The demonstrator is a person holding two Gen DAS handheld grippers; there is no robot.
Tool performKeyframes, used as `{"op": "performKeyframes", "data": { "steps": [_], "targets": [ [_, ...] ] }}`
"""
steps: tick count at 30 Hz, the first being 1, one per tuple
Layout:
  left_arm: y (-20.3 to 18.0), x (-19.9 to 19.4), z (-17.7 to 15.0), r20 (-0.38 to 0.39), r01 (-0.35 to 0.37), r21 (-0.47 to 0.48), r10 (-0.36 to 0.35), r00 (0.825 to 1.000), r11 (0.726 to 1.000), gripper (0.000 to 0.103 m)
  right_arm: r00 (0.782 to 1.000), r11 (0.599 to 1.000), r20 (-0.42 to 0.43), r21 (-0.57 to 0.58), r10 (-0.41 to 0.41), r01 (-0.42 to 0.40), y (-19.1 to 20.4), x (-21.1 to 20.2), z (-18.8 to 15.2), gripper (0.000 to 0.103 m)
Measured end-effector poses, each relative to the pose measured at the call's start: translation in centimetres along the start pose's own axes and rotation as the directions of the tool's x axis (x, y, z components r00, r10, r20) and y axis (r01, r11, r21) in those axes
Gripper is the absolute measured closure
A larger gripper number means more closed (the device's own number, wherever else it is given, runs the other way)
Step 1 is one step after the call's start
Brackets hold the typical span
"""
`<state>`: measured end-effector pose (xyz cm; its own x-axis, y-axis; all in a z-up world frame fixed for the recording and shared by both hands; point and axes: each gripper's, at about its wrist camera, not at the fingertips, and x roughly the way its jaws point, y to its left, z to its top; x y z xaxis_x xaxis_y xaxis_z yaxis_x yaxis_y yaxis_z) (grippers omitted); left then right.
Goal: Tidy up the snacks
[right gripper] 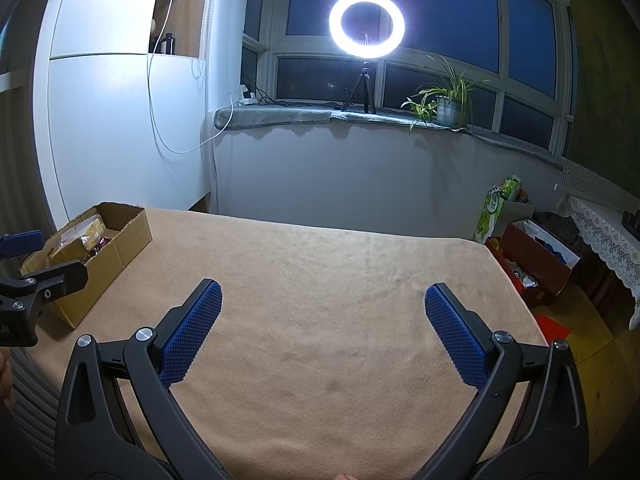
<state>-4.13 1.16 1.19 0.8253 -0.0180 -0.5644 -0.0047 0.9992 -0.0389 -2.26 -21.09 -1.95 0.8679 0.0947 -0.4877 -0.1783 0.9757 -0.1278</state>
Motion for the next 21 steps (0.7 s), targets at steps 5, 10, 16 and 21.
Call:
{"op": "performKeyframes", "data": {
  "steps": [5,10,16,21],
  "targets": [
    [0.03,0.07,-0.14,-0.003,0.0,0.0,0.0,1.0,1.0,0.0,1.0,1.0,-0.002,0.001,0.002,-0.002,-0.22,0.06,-0.19,0.0],
    [0.04,0.11,-0.13,-0.003,0.001,0.0,-0.001,1.0,1.0,0.0,1.0,1.0,-0.002,0.0,0.002,-0.002,-0.26,0.08,-0.22,0.0],
    [0.02,0.09,-0.17,-0.004,0.001,-0.001,-0.001,1.0,1.0,0.0,1.0,1.0,-0.003,0.0,0.003,-0.003,-0.3,0.06,-0.2,0.0],
    [0.01,0.1,-0.18,-0.003,0.001,0.0,-0.001,1.0,1.0,0.0,1.0,1.0,-0.002,0.0,0.004,-0.004,-0.42,0.16,-0.26,0.0]
  ]
}}
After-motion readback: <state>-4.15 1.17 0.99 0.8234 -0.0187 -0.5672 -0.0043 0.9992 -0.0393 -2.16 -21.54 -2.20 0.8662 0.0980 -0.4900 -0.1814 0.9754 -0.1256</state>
